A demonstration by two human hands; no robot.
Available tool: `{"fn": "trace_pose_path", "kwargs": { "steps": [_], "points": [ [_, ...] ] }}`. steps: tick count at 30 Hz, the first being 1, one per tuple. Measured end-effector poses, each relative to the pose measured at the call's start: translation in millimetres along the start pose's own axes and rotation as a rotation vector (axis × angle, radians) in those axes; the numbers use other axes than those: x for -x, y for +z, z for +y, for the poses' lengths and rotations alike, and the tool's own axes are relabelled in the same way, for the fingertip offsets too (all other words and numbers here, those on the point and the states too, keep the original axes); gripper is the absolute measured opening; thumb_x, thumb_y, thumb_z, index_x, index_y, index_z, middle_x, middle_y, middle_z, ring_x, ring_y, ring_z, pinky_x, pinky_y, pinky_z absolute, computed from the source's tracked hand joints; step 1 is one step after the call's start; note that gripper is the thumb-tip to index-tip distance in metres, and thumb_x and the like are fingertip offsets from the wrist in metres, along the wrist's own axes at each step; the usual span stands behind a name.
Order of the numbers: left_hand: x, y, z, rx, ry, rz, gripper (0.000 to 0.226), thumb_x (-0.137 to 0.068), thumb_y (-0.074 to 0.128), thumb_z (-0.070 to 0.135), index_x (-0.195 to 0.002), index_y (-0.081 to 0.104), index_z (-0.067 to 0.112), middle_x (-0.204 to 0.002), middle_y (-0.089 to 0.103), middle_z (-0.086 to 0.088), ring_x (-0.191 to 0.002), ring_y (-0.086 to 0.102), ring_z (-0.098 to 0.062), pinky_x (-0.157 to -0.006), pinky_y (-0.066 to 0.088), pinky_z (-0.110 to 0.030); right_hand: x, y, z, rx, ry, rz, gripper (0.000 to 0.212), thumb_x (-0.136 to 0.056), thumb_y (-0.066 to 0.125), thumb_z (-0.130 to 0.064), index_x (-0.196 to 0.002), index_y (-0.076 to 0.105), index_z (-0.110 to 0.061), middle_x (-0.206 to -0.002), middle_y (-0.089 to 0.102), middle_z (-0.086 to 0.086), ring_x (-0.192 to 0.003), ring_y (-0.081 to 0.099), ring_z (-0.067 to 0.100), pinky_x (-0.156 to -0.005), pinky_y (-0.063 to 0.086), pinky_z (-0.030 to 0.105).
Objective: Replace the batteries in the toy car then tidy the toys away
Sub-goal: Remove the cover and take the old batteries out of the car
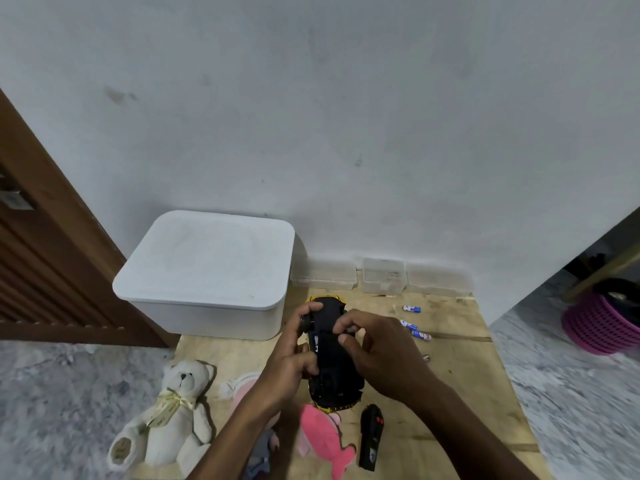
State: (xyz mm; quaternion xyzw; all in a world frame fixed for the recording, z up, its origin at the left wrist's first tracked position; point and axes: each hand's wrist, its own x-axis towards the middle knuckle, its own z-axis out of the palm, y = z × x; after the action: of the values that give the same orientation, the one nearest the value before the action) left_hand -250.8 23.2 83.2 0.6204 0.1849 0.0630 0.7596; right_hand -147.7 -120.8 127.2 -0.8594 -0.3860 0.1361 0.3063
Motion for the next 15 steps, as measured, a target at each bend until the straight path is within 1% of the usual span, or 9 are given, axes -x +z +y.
{"fn": "trace_pose_path", "kwargs": {
  "steps": [2,5,6,7,8,9,11,13,15],
  "points": [
    [1,-3,0,0.000,0.001,0.022,0.087,-0.056,0.049,0.000,-0.133,0.051,0.038,-0.133,0.056,-0.005,-0.074,0.062,-0.024,-0.056,0.049,-0.030,-1,-3,3,-0.075,-0.006,0.034,0.014,-0.095,0.062,-0.019,-0.100,0.067,-0.031,-0.094,0.062,-0.019,-0.062,0.055,-0.002,-0.061,0.041,0.015],
    [1,-5,0,0.030,-0.004,0.055,0.085,-0.054,0.049,0.000,-0.130,0.054,0.038,-0.128,0.061,-0.002,-0.074,0.062,-0.020,-0.055,0.050,-0.025,-8,-14,18,-0.340,0.025,0.268,0.017,-0.093,0.064,-0.005,-0.092,0.070,-0.021,-0.092,0.070,-0.006,-0.069,0.060,0.002,-0.056,0.045,0.013],
    [0,-5,1,0.036,-0.004,0.063,0.084,-0.055,0.049,0.001,-0.129,0.055,0.038,-0.125,0.064,0.000,-0.077,0.065,-0.017,-0.057,0.052,-0.025,-12,-19,27,-0.451,0.076,0.343,0.017,-0.093,0.063,-0.003,-0.092,0.071,-0.017,-0.090,0.071,-0.002,-0.064,0.058,0.002,-0.053,0.043,0.012],
    [0,-6,0,0.048,-0.004,0.072,0.082,-0.055,0.050,0.001,-0.128,0.056,0.038,-0.122,0.065,0.003,-0.081,0.068,-0.014,-0.058,0.053,-0.025,-16,-21,39,-0.540,0.134,0.407,0.015,-0.094,0.062,-0.002,-0.093,0.072,-0.014,-0.089,0.071,0.003,-0.057,0.055,0.005,-0.049,0.040,0.015],
    [0,-6,0,0.063,-0.005,0.085,0.080,-0.055,0.051,0.001,-0.126,0.057,0.038,-0.119,0.067,0.006,-0.083,0.069,-0.011,-0.060,0.055,-0.025,-21,-22,52,-0.590,0.199,0.456,0.015,-0.094,0.062,-0.003,-0.095,0.072,-0.013,-0.088,0.071,0.007,-0.053,0.053,0.010,-0.046,0.038,0.019],
    [-1,-6,-1,0.077,-0.005,0.096,0.079,-0.055,0.052,0.002,-0.124,0.058,0.039,-0.116,0.068,0.008,-0.084,0.070,-0.010,-0.061,0.056,-0.026,-24,-19,67,-0.593,0.271,0.483,0.015,-0.095,0.062,-0.003,-0.095,0.072,-0.014,-0.088,0.071,0.009,-0.054,0.053,0.014,-0.046,0.037,0.022],
    [-1,-6,-2,0.089,-0.014,0.110,0.074,-0.058,0.054,0.003,-0.122,0.059,0.041,-0.113,0.069,0.011,-0.086,0.070,-0.010,-0.063,0.057,-0.028,-26,-7,99,-0.522,0.410,0.452,0.018,-0.095,0.060,-0.003,-0.095,0.072,-0.016,-0.088,0.069,0.006,-0.064,0.056,0.015,-0.051,0.039,0.023],
    [-1,-4,-2,0.101,-0.027,0.119,0.069,-0.065,0.058,0.004,-0.121,0.060,0.043,-0.112,0.070,0.011,-0.089,0.070,-0.010,-0.064,0.057,-0.028,-22,14,127,-0.410,0.520,0.317,0.022,-0.093,0.056,0.000,-0.097,0.071,-0.015,-0.088,0.067,0.004,-0.070,0.057,0.014,-0.057,0.044,0.024],
    [0,-2,-1,0.106,-0.032,0.120,0.064,-0.071,0.060,0.003,-0.122,0.060,0.041,-0.114,0.068,0.007,-0.088,0.070,-0.010,-0.062,0.057,-0.026,-14,36,152,-0.291,0.611,0.154,0.027,-0.089,0.055,0.004,-0.100,0.073,-0.013,-0.093,0.067,0.005,-0.076,0.059,0.016,-0.061,0.047,0.024]
  ]
}}
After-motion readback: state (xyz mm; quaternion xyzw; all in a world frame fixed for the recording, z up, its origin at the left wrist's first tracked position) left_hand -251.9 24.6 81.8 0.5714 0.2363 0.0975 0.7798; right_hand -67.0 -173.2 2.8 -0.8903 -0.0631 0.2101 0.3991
